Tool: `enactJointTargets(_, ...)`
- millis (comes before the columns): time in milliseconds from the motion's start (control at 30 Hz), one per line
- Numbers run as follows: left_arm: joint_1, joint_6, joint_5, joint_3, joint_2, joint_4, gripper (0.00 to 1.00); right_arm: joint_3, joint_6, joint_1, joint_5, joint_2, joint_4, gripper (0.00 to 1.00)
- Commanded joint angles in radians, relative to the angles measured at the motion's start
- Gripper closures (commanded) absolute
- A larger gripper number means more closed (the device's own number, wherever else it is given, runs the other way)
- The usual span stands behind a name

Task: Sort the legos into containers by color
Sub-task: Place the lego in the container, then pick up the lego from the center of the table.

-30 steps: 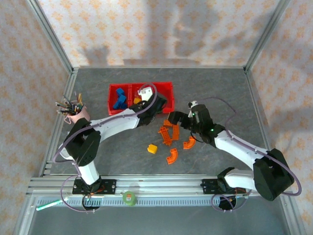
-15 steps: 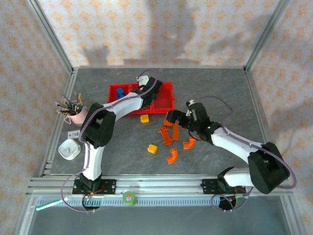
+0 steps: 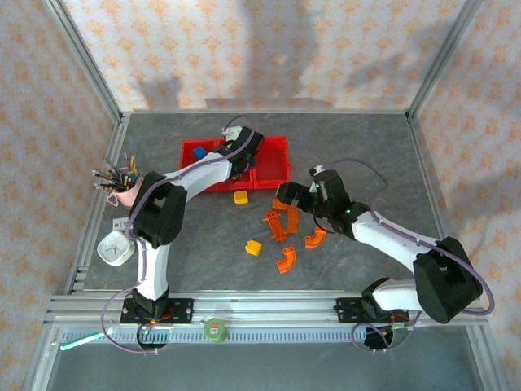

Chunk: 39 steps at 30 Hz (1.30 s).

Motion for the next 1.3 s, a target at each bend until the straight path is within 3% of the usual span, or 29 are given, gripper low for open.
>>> enactJointTargets(0,-0.026,-0.001,0.067,-0.093,-0.138,0.028,0.32,-0.001,-0.027,-0.007,0.010,-0.038,-0.029,0.00)
enactJointTargets(267,-0.114,-0.103,0.092,-0.338,-0.302,0.090,0.20,-0.078,-0.027,-0.007,-0.022,-0.051,0.013,0.00)
enactJointTargets(467,-0.156,-0.195,0.096,-0.468,-0.327,0.158,0.15,-0.124,-0.026,-0.007,-0.032,-0.041,0.068,0.00)
enactJointTargets(933,-0.162,-0.263,-0.008,-0.426,-0.185,0.134,0.17,-0.122,-0.030,-0.007,-0.013,-0.040,0.051,0.00)
enactJointTargets(1267,-0.149,-0.258,-0.028,-0.403,-0.110,0.176,0.27,-0.109,-0.037,-0.007,-0.014,-0.020,0.054,0.00)
